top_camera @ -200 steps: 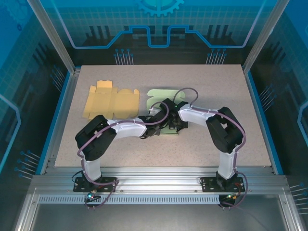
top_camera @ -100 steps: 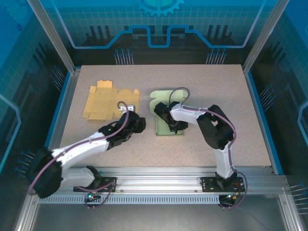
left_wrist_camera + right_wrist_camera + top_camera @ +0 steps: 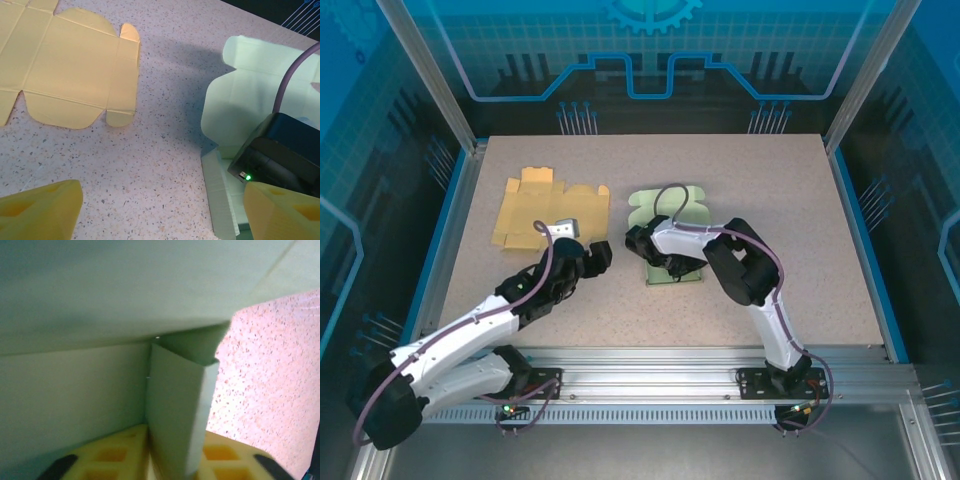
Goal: Fold the paper box
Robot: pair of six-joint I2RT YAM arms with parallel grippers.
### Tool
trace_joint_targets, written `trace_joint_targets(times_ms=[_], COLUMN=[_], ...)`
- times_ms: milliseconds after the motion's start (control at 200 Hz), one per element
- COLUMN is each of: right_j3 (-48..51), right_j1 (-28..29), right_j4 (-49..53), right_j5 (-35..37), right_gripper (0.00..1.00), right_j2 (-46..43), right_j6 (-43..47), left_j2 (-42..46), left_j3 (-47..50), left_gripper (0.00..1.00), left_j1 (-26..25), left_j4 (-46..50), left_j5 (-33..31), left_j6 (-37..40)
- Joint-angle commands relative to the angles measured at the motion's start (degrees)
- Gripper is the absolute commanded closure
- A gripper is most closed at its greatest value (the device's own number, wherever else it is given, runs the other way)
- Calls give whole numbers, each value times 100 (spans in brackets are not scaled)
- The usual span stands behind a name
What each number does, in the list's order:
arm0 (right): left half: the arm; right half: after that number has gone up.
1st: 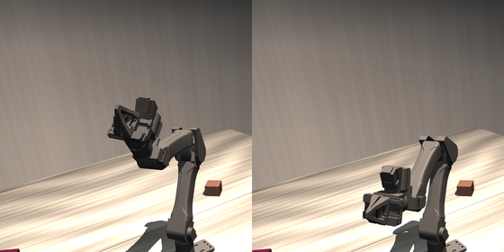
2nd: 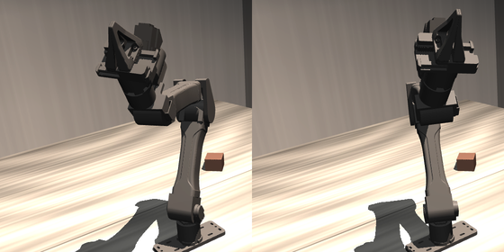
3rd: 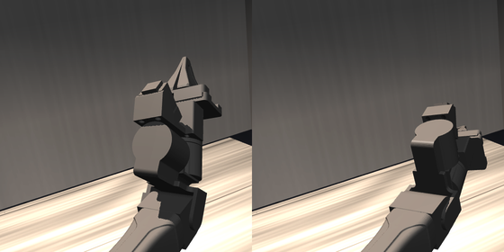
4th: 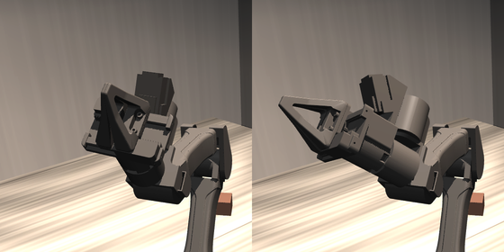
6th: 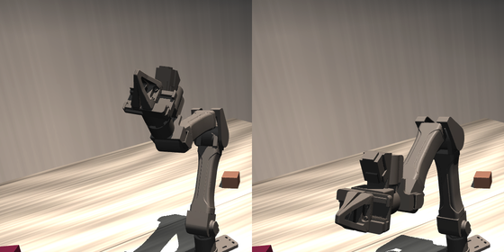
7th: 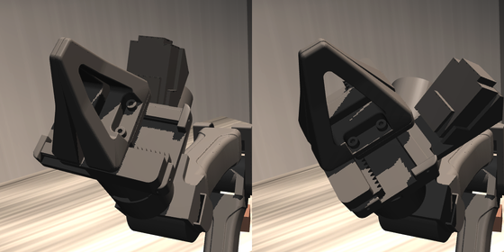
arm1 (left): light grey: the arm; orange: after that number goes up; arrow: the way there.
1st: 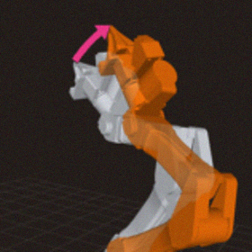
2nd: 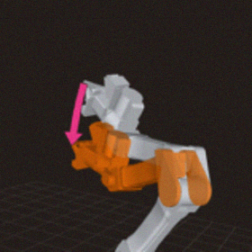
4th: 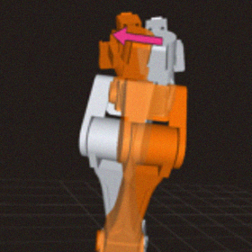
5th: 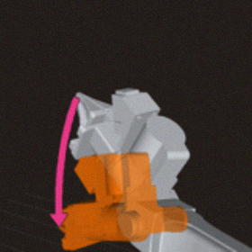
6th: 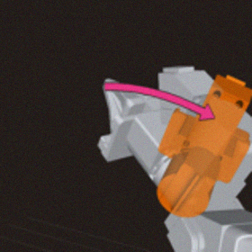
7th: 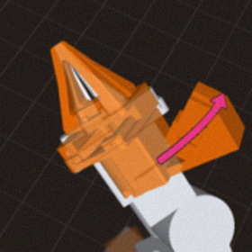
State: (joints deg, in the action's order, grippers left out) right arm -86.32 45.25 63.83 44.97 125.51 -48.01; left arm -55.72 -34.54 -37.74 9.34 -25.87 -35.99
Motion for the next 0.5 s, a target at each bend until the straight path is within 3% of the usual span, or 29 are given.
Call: trace_joint_targets(times_ms=[0,265,495], right_j3=[288,375,455], right_j1=[93,91,113], right_j4=[-51,-169,-396], right_j5=[-363,-398,-669], right_gripper=[63,49,25], right_j2=[-226,-1138,-1753], right_j6=[-41,159,482], left_j2=[-102,-250,-487], left_j3=[-16,-62,-234], left_gripper=[14,16,16], left_j1=[50,76,87], left_j4=[72,-173,-404], left_j5=[-31,177,371], left_j6=[56,205,992])
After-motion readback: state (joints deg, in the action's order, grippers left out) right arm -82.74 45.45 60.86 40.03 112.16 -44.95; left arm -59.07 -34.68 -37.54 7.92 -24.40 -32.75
